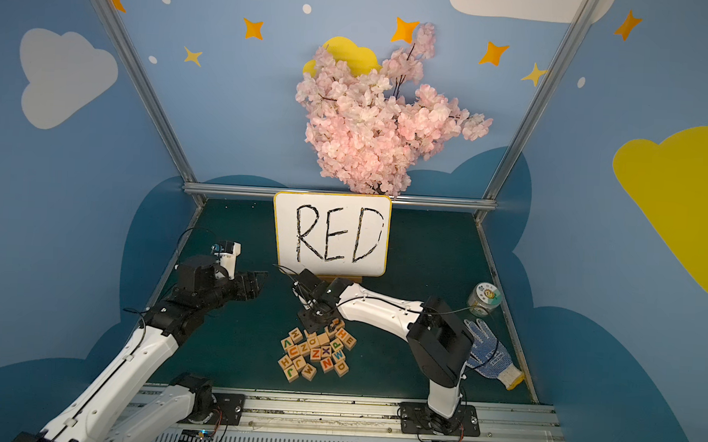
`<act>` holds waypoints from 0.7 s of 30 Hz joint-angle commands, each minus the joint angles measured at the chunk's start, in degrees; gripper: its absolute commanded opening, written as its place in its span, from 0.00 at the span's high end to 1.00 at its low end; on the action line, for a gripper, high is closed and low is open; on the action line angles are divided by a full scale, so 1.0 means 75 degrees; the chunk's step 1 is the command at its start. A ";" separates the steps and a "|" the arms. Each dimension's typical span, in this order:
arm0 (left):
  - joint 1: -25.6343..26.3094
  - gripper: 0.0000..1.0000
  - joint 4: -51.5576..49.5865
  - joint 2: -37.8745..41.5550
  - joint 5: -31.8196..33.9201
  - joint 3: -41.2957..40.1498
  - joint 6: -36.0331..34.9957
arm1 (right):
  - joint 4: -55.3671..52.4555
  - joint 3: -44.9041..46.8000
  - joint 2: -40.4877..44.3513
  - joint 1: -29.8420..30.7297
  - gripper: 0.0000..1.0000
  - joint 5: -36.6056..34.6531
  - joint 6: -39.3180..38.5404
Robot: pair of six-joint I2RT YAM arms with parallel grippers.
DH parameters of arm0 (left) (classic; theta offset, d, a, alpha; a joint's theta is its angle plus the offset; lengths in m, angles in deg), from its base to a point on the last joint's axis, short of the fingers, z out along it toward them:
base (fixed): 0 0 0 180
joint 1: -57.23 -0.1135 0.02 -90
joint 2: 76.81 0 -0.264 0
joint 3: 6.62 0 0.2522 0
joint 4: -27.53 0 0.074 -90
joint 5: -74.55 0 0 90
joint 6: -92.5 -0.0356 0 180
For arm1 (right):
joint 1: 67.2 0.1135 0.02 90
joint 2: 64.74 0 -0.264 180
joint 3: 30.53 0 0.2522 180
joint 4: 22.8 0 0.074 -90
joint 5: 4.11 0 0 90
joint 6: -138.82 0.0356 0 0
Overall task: Assemble the uppercase word "red" with letter blocks
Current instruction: Pick up the letter block from the center of the board.
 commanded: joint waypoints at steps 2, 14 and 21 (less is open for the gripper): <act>-0.0031 0.23 0.0112 -0.0086 0.0020 -0.0041 -0.0102 | -0.0291 -0.0346 -0.0189 0.0103 0.51 0.0004 0.0089; -0.0043 0.23 0.0113 -0.0121 0.0032 -0.0041 -0.0115 | -0.0392 -0.0324 -0.0357 0.0115 0.51 0.0084 0.0127; -0.0043 0.23 0.0112 -0.0158 0.0026 -0.0041 -0.0122 | -0.0460 -0.0315 -0.0402 0.0118 0.54 0.0206 0.0156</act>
